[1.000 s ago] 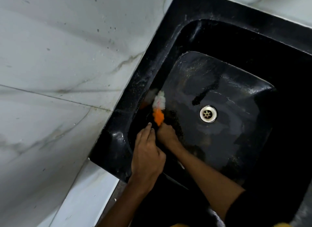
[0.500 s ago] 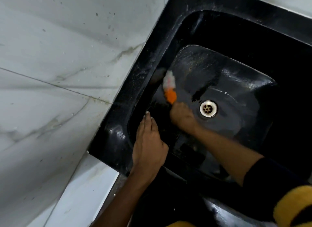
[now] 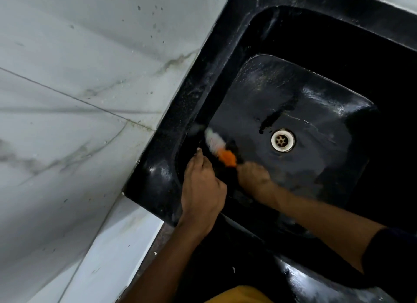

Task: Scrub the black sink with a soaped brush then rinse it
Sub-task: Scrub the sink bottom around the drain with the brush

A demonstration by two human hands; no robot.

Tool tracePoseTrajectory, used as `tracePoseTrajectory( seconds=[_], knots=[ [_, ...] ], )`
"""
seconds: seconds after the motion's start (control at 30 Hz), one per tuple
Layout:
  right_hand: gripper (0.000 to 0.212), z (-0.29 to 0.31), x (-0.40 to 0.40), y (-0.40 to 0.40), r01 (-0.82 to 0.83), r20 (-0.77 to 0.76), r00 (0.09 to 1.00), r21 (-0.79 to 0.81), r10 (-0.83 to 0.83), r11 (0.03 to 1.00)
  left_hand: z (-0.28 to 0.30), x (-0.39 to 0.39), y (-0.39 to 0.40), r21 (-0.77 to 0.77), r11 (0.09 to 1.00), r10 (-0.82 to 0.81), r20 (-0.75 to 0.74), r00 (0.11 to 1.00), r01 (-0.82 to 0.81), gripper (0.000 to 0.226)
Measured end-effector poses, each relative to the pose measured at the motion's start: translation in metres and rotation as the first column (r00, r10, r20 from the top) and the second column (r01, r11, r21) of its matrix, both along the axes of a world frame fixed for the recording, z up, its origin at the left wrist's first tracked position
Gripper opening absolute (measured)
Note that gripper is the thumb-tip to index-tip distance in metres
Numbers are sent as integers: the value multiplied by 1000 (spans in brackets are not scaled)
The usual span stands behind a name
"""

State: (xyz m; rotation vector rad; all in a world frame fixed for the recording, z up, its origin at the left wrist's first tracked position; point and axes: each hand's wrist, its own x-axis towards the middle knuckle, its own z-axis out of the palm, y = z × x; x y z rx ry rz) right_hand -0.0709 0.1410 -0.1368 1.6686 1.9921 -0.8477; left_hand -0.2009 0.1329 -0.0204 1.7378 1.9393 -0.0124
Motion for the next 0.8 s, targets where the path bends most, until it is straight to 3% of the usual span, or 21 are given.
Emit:
tracePoseTrajectory(
  seconds=[0.1,0.23,0.3,0.37,0.47,0.5,0.57,0.67,0.73,0.8],
  knots=[
    [31,8,18,2,-82,41,996,-22,83,996,2,0,1,-48,999,8,-20,1000,-9,45],
    [32,0,70,78,112,264,953,156,-151,981,-1,-1,0,-40,999,11,-7,1000,-12,51],
    [31,0,68,77,140,267,944,211,-195,967,-1,-2,-1,-28,999,17,-2,1000,-17,52],
    [30,5,42,42,53,184,980,102,-71,993,0,-3,-2,-31,1000,-3,-6,1000,3,47],
    [33,19,18,-26,-236,32,971,-48,238,971,3,-3,-2,-50,999,8,-8,1000,-9,43],
    [33,23,26,-21,-223,32,974,-40,224,974,4,-3,-1,-51,999,10,-6,1000,-10,43],
    [33,19,49,19,-15,111,994,22,13,1000,4,-3,-1,-50,999,6,8,1000,-5,45],
    [33,13,90,69,334,249,902,117,-353,935,5,-1,-2,-60,998,34,32,999,-32,37],
    [30,8,85,58,283,256,915,146,-312,948,5,-2,-3,-62,997,40,36,999,-37,34],
    [29,8,55,12,88,193,977,16,-90,996,6,-2,-3,-57,998,23,36,999,-21,33]
  ],
)
